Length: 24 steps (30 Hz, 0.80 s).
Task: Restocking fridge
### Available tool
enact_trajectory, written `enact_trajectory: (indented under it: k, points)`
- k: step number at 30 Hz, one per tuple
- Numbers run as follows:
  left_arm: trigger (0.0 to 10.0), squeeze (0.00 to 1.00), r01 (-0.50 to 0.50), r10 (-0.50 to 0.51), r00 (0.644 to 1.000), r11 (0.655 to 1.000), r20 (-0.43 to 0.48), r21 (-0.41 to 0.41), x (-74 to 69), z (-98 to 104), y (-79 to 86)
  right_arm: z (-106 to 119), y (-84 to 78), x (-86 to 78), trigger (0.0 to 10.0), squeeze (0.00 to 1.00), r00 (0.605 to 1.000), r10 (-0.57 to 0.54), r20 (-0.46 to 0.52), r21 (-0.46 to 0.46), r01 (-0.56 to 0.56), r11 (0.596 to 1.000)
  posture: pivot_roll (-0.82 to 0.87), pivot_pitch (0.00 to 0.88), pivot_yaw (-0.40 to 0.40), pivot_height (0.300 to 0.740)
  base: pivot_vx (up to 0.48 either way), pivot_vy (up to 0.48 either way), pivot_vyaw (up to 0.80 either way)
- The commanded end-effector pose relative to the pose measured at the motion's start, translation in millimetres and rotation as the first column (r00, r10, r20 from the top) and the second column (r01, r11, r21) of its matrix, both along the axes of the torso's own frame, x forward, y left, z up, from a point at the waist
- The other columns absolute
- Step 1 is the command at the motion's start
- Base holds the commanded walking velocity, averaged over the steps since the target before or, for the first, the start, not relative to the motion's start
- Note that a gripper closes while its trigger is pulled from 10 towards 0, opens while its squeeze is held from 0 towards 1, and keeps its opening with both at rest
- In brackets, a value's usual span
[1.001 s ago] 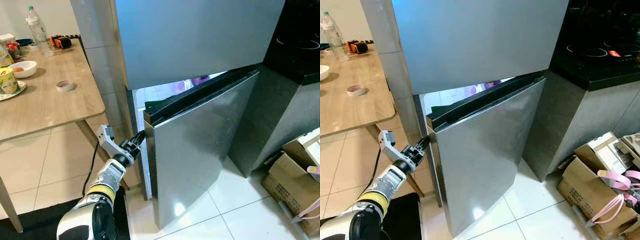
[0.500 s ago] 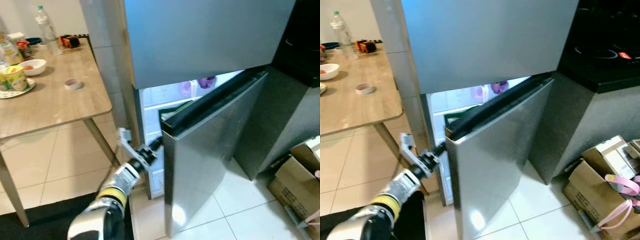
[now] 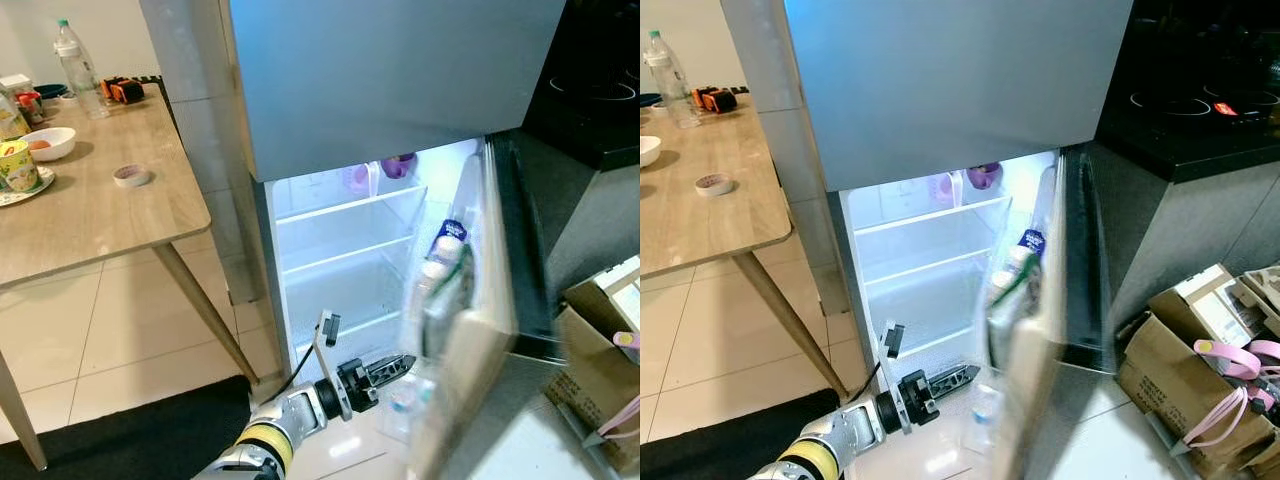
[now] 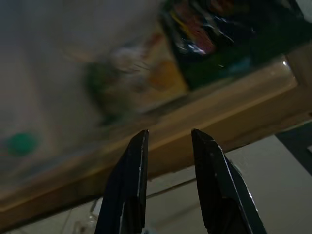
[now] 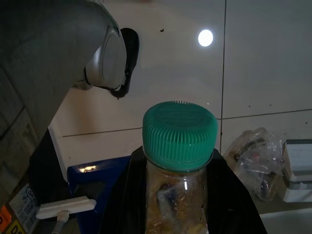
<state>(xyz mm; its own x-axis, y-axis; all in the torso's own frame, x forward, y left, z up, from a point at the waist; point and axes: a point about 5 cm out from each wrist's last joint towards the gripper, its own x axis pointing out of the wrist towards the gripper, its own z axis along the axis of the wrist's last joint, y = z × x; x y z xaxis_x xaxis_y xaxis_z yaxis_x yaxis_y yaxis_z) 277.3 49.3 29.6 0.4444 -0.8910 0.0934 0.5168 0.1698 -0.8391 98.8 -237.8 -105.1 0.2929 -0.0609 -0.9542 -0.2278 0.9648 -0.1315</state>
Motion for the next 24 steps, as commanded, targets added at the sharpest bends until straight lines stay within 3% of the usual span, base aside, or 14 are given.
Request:
enact_trajectory:
  k: [1,2,6,7,10,11,13,14,15,17,18,20,22,24]
  points:
    - [10.0,0.0,-0.102,0.108,0.994,0.981,-0.029,0.163,-10.7,-25,31.7,0,1.4,0.2,10.0,0.0,1.0,-0.005,-0.001,0.005,0.005,1.0,-0.1,0.0,0.014,0.734,0.0,0.0,0.0]
    - [10.0,0.0,-0.102,0.108,0.994,0.981,-0.029,0.163,-10.7,-25,31.7,0,1.4,0.2,10.0,0.0,1.0,-0.005,-0.001,0.005,0.005,1.0,-0.1,0.0,0.014,0.734,0.0,0.0,0.0]
    - [10.0,0.0,-0.22,0.266,0.959,0.917,-0.098,0.333,-29.0,-53,72.3,-1,5.5,1.4,10.0,0.0,1.0,-0.002,0.002,0.013,0.002,1.0,-0.09,0.0,0.019,0.734,0.0,0.0,0.0]
    - [10.0,0.0,-0.22,0.266,0.959,0.917,-0.098,0.333,-29.0,-53,72.3,-1,5.5,1.4,10.0,0.0,1.0,-0.002,0.002,0.013,0.002,1.0,-0.09,0.0,0.019,0.734,0.0,0.0,0.0]
    - [10.0,0.0,-0.318,0.441,0.885,0.806,-0.149,0.499,-49.3,-75,108.3,-2,9.4,2.6,10.0,0.0,1.0,0.003,0.005,0.019,-0.003,1.0,-0.08,0.0,0.018,0.734,0.0,0.0,0.0]
    - [10.0,0.0,-0.318,0.441,0.885,0.806,-0.149,0.499,-49.3,-75,108.3,-2,9.4,2.6,10.0,0.0,1.0,0.003,0.005,0.019,-0.003,1.0,-0.08,0.0,0.018,0.734,0.0,0.0,0.0]
    - [10.0,0.0,-0.361,0.556,0.814,0.711,-0.168,0.604,-66.4,-88,129.9,-1,10.3,4.4,10.0,0.0,1.0,0.009,0.012,0.018,-0.009,1.0,-0.07,0.0,0.013,0.734,0.0,0.0,0.0]
    - [10.0,0.0,-0.361,0.556,0.814,0.711,-0.168,0.604,-66.4,-88,129.9,-1,10.3,4.4,10.0,0.0,1.0,0.009,0.012,0.018,-0.009,1.0,-0.07,0.0,0.013,0.734,0.0,0.0,0.0]
    - [10.0,0.0,-0.367,0.593,0.788,0.669,-0.167,0.646,-74.6,-93,137.7,-1,10.5,6.0,10.0,0.0,1.0,0.009,0.02,0.017,-0.009,1.0,-0.07,0.0,0.013,0.734,0.0,0.0,0.0]
    - [10.0,0.0,-0.367,0.593,0.788,0.669,-0.167,0.646,-74.6,-93,137.7,-1,10.5,6.0,10.0,0.0,1.0,0.009,0.02,0.017,-0.009,1.0,-0.07,0.0,0.013,0.734,0.0,0.0,0.0]
    - [10.0,0.0,-0.367,0.627,0.761,0.63,-0.169,0.684,-83.3,-98,144.6,0,10.5,8.1,10.0,0.0,1.0,0.007,0.03,0.015,-0.007,1.0,-0.07,0.0,0.013,0.734,0.0,0.0,0.0]
    - [10.0,0.0,-0.367,0.627,0.761,0.63,-0.169,0.684,-83.3,-98,144.6,0,10.5,8.1,10.0,0.0,1.0,0.007,0.03,0.015,-0.007,1.0,-0.07,0.0,0.013,0.734,0.0,0.0,0.0]
    - [10.0,0.0,-0.357,0.683,0.712,0.554,-0.165,0.752,-101.2,-107,155.7,3,7.2,18.5,10.0,0.0,0.997,-0.006,0.076,0.008,0.006,1.0,-0.07,0.0,0.005,0.734,0.0,0.0,0.0]
    - [10.0,0.0,-0.358,0.698,0.698,0.534,-0.16,0.766,-105.3,-109,158.1,6,5.6,24.1,10.0,0.0,0.995,-0.01,0.098,0.005,0.009,1.0,-0.07,0.0,0.005,0.734,0.0,0.0,0.0]
